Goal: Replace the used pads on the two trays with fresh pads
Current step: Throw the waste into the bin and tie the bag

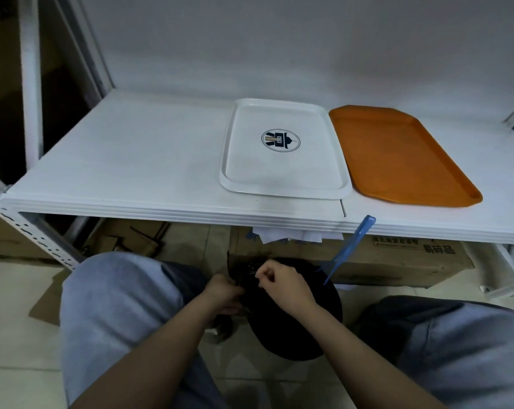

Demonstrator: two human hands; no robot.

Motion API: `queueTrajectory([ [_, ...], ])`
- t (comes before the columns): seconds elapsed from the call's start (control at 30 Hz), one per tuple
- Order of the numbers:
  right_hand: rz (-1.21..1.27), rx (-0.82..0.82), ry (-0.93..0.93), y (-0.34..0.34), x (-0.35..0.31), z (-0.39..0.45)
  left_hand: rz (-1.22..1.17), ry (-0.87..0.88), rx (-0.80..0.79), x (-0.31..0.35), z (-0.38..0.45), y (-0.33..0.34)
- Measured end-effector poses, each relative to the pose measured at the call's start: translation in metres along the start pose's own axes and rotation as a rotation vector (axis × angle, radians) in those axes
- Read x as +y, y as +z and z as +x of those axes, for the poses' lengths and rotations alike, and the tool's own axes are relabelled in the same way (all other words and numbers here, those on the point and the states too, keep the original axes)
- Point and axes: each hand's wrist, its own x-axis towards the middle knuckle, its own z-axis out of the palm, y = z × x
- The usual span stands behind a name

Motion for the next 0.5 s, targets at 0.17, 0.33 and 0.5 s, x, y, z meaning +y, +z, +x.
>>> queueTrajectory([
  [0.17, -0.103, -0.243, 0.096, 0.011, 0.009, 0.004, -0.035, 0.004, -0.067, 0.012, -0.003, 0.004],
  [0.33, -0.085, -0.210, 0.126, 0.031, 0.016, -0.001, -0.218, -0.067, -0.083, 0.017, -0.007, 0.004],
  [0.5, 0.289, -0.085, 0.182, 0.041, 0.023, 0.005, -0.207, -0.058, -0.019, 0.008, -0.002, 0.003],
])
